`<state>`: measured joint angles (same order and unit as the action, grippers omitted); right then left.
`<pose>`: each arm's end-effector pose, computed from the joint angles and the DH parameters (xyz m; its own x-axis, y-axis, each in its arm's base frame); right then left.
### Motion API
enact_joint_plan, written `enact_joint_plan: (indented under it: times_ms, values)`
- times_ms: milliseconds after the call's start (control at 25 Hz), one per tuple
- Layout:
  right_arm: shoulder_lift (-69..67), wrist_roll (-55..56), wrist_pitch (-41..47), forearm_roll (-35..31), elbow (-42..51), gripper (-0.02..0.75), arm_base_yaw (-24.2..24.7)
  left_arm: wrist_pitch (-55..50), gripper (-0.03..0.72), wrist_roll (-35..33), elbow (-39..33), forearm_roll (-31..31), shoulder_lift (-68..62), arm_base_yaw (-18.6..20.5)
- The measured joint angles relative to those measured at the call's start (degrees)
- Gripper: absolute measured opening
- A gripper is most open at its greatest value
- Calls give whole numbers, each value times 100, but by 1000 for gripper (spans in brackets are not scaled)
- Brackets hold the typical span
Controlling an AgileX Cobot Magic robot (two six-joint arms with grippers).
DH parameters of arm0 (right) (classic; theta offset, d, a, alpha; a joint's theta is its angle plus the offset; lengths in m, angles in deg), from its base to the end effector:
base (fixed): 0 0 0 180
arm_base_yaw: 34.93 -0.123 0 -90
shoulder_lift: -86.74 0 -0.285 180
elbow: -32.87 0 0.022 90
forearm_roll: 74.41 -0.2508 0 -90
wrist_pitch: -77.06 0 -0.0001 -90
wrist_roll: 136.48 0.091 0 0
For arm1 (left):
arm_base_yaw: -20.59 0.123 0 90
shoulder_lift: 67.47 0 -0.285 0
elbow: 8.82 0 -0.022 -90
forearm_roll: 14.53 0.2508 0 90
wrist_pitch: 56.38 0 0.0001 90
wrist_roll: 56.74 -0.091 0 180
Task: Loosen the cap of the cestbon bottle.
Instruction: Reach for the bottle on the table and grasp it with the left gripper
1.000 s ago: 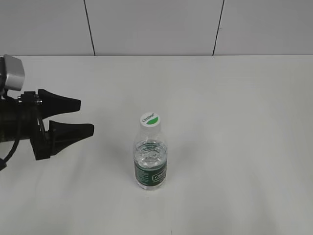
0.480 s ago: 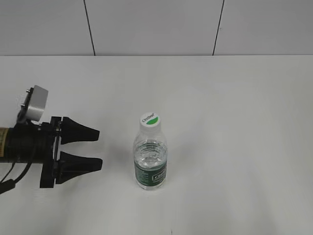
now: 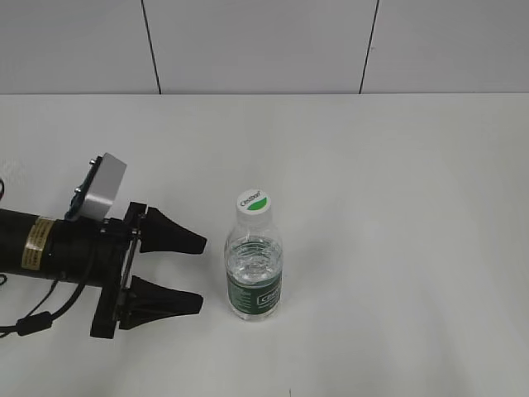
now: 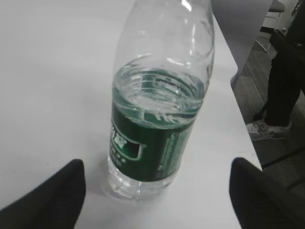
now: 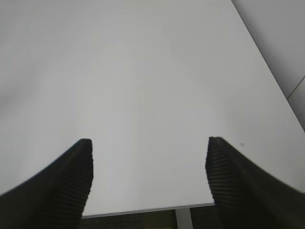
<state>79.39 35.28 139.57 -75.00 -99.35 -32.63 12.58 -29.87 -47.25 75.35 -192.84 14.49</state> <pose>-0.0089 0.0012 0.2786 -0.4635 -0.1201 -0.8779 -0.0325 0.9924 -0.1186 0.2549 -0.1126 0.0893 -0.1673 0.3390 -0.9258 0.9859 0.0597 -0.1563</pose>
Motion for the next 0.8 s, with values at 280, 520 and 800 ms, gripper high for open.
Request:
enact_joint_plan:
  times_ms: [280,520,800]
  values:
    - [0,0,0,0,0,561,0,4,564,0,0,-487,0,-282]
    - [0,0,0,0,0,561,0,4,564,0,0,-516,0,-288]
    - [0,0,0,0,0,561,0,4,564,0,0,-447,0,-288]
